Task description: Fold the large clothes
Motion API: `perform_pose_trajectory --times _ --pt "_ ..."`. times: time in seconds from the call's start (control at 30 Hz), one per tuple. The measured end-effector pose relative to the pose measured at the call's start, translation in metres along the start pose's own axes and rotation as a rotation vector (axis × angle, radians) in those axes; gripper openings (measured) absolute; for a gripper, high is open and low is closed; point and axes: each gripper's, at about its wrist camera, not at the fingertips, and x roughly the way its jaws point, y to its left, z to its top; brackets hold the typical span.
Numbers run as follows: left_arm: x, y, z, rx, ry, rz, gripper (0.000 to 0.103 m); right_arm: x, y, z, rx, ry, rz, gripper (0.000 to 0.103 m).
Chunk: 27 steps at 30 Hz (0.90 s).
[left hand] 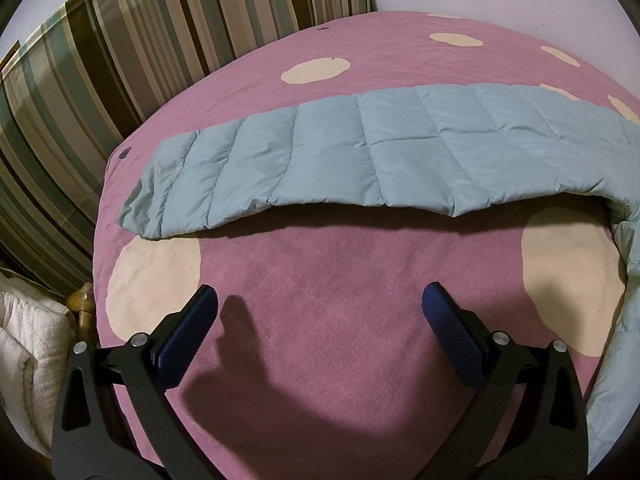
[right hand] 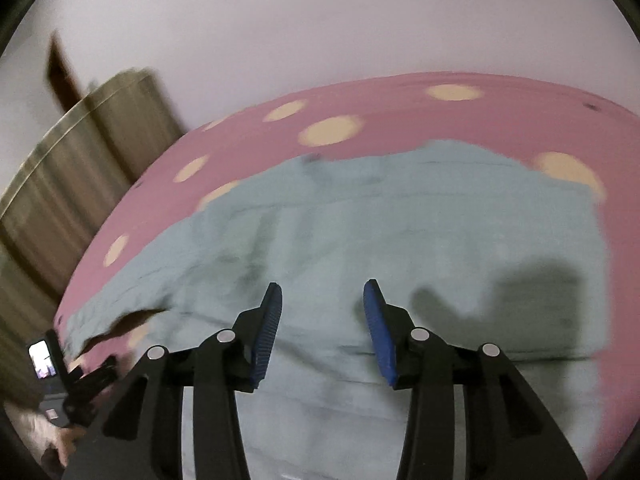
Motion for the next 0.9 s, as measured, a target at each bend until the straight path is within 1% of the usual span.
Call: perform_pose_trajectory --times 0.07,0.1,0.13,0.17,0.2,0.23,0.27,0.37,0.5,0.57,0.63,0.67,0.8,0.9 --pt "0.000 0.000 0.000 0.001 0.000 0.002 0.101 -0.017 -0.042 0.004 0.071 -0.037 -0.068 0.041" --pt "0.000 0.000 0.000 0.001 0.001 0.001 0.101 -0.024 -0.067 0.006 0.119 -0.051 -0.099 0.035" --pt "0.000 0.001 0.000 0.003 0.001 0.002 0.101 -0.029 -0.089 0.008 0.167 -0.058 -0.123 0.025" --pt "0.000 0.001 0.000 0.005 0.000 0.004 0.101 -0.032 -0.105 0.008 0.205 -0.062 -0.138 0.021" --pt "-0.001 0.000 0.000 0.007 0.000 0.006 0.101 -0.035 -0.125 0.008 0.254 -0.067 -0.152 0.015" --pt "0.000 0.001 0.000 0.008 0.000 0.007 0.101 -0.034 -0.141 0.007 0.291 -0.069 -0.163 0.010" --pt "0.000 0.001 0.000 0.011 -0.001 0.010 0.101 -0.031 -0.153 0.005 0.309 -0.065 -0.179 0.010" --pt "-0.001 -0.001 0.000 0.020 -0.004 0.022 0.101 -0.013 -0.163 -0.001 0.293 -0.029 -0.187 0.008" --pt "-0.002 -0.002 0.002 0.029 -0.006 0.035 0.101 0.029 -0.166 -0.014 0.273 0.068 -0.217 0.007" --pt "-0.002 -0.003 0.002 0.032 -0.006 0.039 0.101 0.034 -0.167 -0.016 0.276 0.064 -0.213 0.007" --pt "-0.002 -0.003 0.002 0.031 -0.006 0.039 0.101 0.030 -0.164 -0.011 0.275 0.065 -0.207 0.007" --pt "-0.002 -0.003 0.002 0.031 -0.007 0.039 0.101 0.024 -0.163 -0.007 0.282 0.059 -0.200 0.007" --pt "-0.003 -0.004 0.002 0.032 -0.007 0.041 0.101 0.007 -0.167 0.012 0.305 -0.011 -0.184 0.007" --pt "-0.002 -0.003 0.002 0.036 -0.008 0.045 0.101 0.017 -0.172 0.033 0.303 -0.031 -0.201 0.007"
